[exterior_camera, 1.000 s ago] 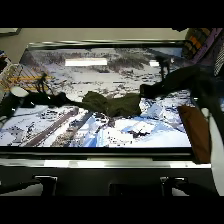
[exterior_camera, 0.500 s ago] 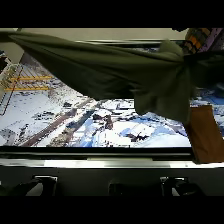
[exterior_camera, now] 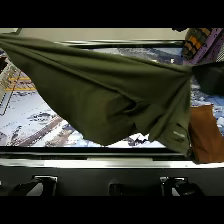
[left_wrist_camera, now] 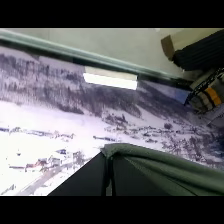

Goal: Fold the clothes and pants, and hang the long-sleeved shirts on hangers.

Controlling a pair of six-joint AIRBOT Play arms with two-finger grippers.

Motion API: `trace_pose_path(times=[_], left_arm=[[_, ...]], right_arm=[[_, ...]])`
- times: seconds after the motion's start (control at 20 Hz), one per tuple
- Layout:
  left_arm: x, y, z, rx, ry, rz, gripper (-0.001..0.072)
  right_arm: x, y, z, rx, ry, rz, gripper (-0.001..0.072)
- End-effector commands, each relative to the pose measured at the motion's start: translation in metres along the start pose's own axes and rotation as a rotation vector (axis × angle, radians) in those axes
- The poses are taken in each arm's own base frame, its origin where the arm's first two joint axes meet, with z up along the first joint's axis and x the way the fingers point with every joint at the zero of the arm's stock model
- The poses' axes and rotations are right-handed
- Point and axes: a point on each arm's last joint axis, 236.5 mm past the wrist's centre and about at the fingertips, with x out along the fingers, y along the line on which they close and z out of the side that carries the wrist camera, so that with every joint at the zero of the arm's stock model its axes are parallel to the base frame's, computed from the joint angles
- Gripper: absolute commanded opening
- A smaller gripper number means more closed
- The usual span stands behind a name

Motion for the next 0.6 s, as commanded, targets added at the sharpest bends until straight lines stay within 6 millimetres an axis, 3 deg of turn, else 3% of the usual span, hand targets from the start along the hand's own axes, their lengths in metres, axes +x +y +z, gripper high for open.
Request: trace_pose_path(times=[0.0, 0.1, 0.2, 0.3, 0.45, 0.55], left_arm=[[0.072, 0.061, -0.061, -0.125, 0.225, 0.075, 0.0012], [0.124, 0.11, -0.122, -0.223, 0.401, 0.139, 0.0012], [0.168, 0.154, -0.187, -0.303, 0.557, 0.194, 0.0013], [0.2, 0.19, -0.245, -0.374, 0.685, 0.243, 0.0013], [0.226, 0.222, -0.304, -0.45, 0.816, 0.282, 0.0012], [0.232, 0.232, -0.321, -0.454, 0.847, 0.29, 0.0013]], right_arm=[[0.108, -0.027, -0.047, 0.194, 0.272, -0.031, 0.0028], [0.185, -0.043, -0.101, 0.312, 0.477, -0.033, 0.0029], [0.246, -0.058, -0.158, 0.414, 0.637, -0.039, 0.0028], [0.294, -0.063, -0.204, 0.54, 0.728, -0.017, 0.0029], [0.344, -0.063, -0.228, 0.699, 0.71, 0.026, 0.004], [0.353, -0.067, -0.224, 0.718, 0.67, 0.026, 0.0097]])
